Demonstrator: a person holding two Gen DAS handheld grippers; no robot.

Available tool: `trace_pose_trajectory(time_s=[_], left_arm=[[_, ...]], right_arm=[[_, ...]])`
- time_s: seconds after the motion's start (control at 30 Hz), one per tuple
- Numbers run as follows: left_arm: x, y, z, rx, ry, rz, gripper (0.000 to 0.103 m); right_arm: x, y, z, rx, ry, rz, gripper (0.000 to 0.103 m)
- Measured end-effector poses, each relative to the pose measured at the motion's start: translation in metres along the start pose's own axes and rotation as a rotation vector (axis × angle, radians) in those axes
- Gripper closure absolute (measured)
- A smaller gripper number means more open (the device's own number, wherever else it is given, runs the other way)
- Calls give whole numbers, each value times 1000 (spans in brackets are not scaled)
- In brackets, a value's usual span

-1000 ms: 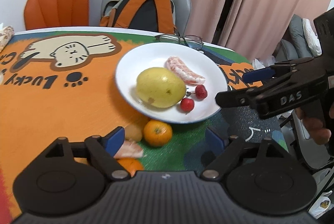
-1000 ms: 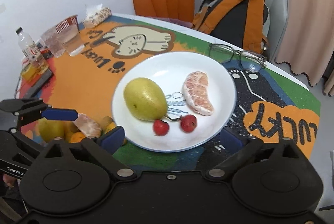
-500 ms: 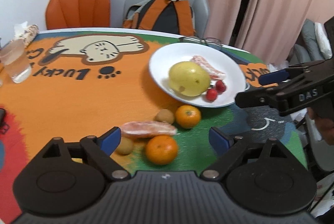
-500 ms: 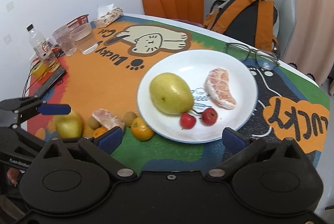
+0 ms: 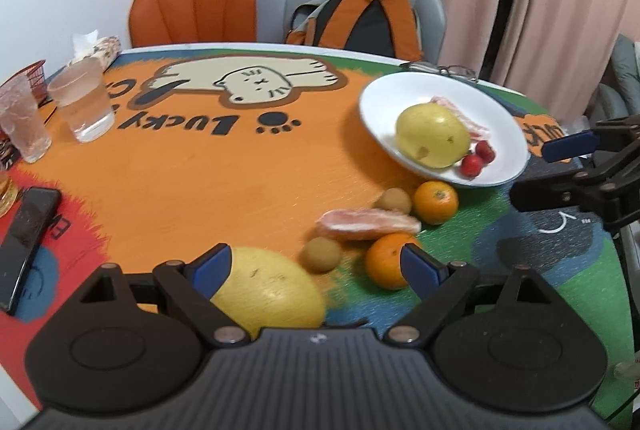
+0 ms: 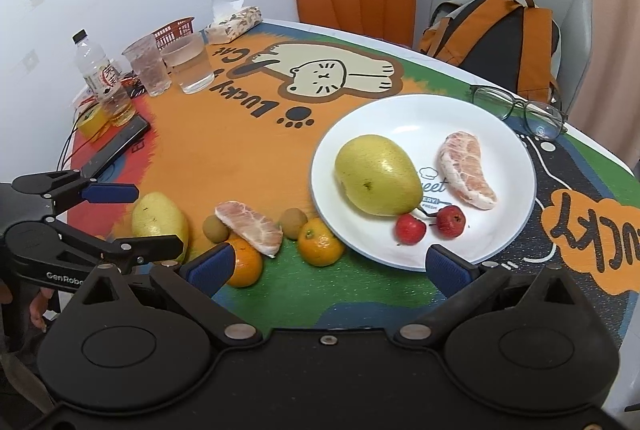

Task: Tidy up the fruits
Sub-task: 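Move the left gripper back to the large yellow pomelo on the table, then close the left gripper around the large yellow pomelo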

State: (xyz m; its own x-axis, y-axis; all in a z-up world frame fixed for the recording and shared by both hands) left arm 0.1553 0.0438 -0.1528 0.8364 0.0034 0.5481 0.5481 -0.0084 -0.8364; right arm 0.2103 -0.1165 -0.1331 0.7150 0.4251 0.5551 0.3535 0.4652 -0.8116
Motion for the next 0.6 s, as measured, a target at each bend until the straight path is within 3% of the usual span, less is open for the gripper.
trace_pose_trajectory(time_s=[0.4, 0.6], left_arm=[[-11, 14, 24, 33, -44, 43, 13], [-16, 23, 37, 24, -145, 60, 13]], right_arm=[[0, 2, 10, -6, -11, 13, 0], [-1, 2, 13, -10, -18, 19, 0]])
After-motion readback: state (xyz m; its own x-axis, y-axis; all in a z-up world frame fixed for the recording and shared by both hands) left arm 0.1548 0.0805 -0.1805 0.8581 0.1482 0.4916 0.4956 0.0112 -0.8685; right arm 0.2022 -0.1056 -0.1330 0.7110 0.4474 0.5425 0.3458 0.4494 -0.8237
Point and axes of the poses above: each gripper's, at about its wrist camera, not at the fingertips, and y roughly the way its jaws point, z to its left, x to its top, the point moved 10 cm from there along y, roughly the way its jaws point, and after that the axes turned 9 degrees about z, right-handed, at the moved point
